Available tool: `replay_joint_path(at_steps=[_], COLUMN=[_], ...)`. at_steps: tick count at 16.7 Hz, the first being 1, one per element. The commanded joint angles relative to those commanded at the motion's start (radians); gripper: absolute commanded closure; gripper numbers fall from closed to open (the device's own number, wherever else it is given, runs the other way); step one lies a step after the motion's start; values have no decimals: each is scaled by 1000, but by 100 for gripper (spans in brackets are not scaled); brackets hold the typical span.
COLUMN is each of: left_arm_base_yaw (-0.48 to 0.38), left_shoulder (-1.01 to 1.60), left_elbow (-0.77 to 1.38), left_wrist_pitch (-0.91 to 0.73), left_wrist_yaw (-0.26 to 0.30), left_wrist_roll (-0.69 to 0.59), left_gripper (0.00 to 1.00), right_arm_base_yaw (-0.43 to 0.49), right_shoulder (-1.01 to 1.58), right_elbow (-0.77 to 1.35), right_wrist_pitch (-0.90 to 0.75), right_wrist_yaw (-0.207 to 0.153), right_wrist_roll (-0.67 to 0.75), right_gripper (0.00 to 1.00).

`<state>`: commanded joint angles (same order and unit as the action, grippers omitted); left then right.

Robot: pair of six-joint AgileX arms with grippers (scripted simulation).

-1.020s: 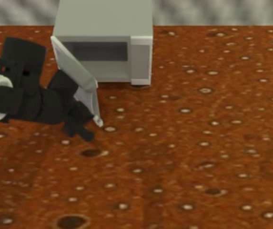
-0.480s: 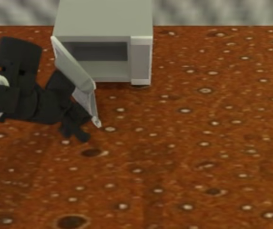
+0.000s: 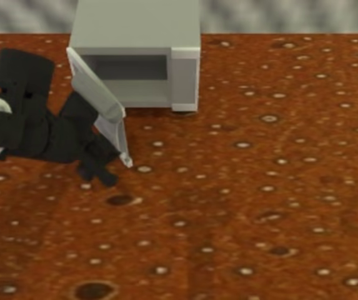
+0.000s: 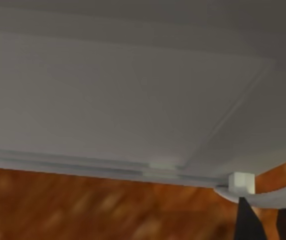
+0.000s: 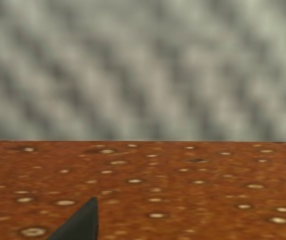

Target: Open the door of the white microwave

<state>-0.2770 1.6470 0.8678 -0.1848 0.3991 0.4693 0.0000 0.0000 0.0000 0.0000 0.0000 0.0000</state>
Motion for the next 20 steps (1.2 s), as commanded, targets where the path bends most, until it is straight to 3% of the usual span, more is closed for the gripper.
replay_joint_path(at_steps=[11,20], left_arm_base_yaw=[0,30], left_shoulder=[0,-1], left_elbow=[0,4], left_wrist_pitch=[0,-32], left_wrist_yaw=[0,43], left_wrist_roll=[0,68], left_gripper=[100,100], right_arm_base_yaw=[0,0], right_shoulder=[0,0], right_elbow=[0,0], right_wrist_pitch=[0,0], right_wrist_yaw=[0,0], right_wrist_roll=[0,0], right_gripper=[0,0])
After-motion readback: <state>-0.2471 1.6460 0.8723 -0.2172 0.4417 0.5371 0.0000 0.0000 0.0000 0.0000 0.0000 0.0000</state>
